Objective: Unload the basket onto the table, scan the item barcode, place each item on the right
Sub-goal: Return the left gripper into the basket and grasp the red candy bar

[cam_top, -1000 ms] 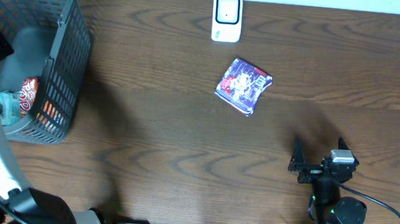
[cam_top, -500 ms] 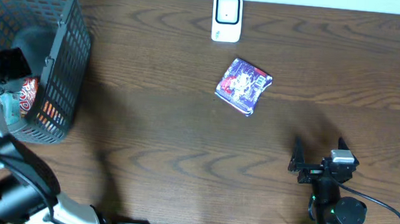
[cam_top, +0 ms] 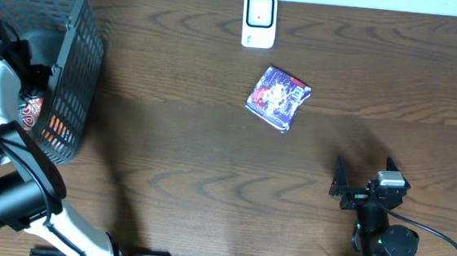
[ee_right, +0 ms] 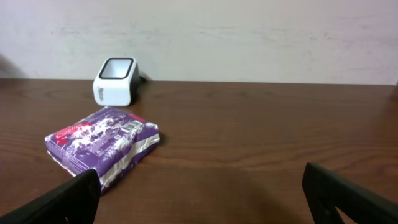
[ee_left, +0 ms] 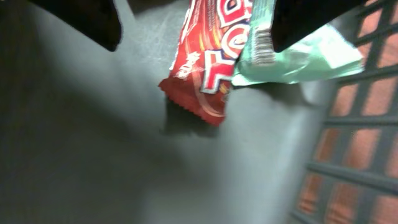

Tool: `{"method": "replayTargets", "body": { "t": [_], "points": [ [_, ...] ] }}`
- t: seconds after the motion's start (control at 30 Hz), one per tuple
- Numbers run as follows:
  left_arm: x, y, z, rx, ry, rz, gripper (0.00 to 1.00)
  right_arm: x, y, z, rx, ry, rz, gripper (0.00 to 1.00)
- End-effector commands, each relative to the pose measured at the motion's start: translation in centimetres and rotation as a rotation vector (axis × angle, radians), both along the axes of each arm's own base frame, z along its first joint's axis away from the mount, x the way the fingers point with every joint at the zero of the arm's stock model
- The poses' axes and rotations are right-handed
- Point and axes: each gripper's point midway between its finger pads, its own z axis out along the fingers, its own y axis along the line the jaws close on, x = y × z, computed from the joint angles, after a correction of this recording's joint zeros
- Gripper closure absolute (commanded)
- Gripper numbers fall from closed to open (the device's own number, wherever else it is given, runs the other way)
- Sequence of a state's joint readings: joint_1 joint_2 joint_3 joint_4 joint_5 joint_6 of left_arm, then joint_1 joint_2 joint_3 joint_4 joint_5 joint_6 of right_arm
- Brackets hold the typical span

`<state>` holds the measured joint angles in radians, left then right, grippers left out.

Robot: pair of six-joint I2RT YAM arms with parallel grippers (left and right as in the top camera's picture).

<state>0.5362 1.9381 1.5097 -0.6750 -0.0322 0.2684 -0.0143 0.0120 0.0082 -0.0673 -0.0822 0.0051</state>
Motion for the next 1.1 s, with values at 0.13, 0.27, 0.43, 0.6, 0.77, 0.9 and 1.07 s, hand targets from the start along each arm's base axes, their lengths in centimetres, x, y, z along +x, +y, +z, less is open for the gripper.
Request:
{"method": "replayTargets", "body": {
  "t": [0.13, 0.27, 0.43, 0.6, 0.77, 0.9, 1.07],
  "points": [
    [-1.5, -0.3, -4.5, -0.052, 0.122, -0.004, 0.26, 0.0, 0.3, 0.0, -0.013, -0.001, 0.016, 0.01],
    [-1.9, 0.3, -5.6, -0.026, 0.158, 0.008, 0.26, 0.0, 0.3, 0.0, -0.013, -0.001, 0.016, 0.01],
    [-2.2, 1.0, -6.6, -0.006, 0.185, 0.022, 0.27, 0.0, 0.3, 0.0, -0.013, -0.001, 0.016, 0.01],
    [-2.6, 1.4, -7.4, -0.016, 0.199, 0.034, 0.45, 0.0, 0.3, 0.0, -0.013, -0.001, 0.016, 0.01],
    [-3.1, 1.8, -7.4, -0.020, 0.202, 0.048, 0.76, 0.0, 0.3, 0.0, -0.013, -0.001, 0.016, 0.01],
    [-3.4, 1.5, -7.5, -0.030, 0.217, 0.046, 0.93, 0.0, 0.3, 0.0, -0.013, -0.001, 0.016, 0.01],
    [-1.6, 1.7, -3.7, 0.012, 0.128, 0.065, 0.93, 0.0, 0.3, 0.0, -0.013, -0.001, 0.016, 0.01]
  ]
}}
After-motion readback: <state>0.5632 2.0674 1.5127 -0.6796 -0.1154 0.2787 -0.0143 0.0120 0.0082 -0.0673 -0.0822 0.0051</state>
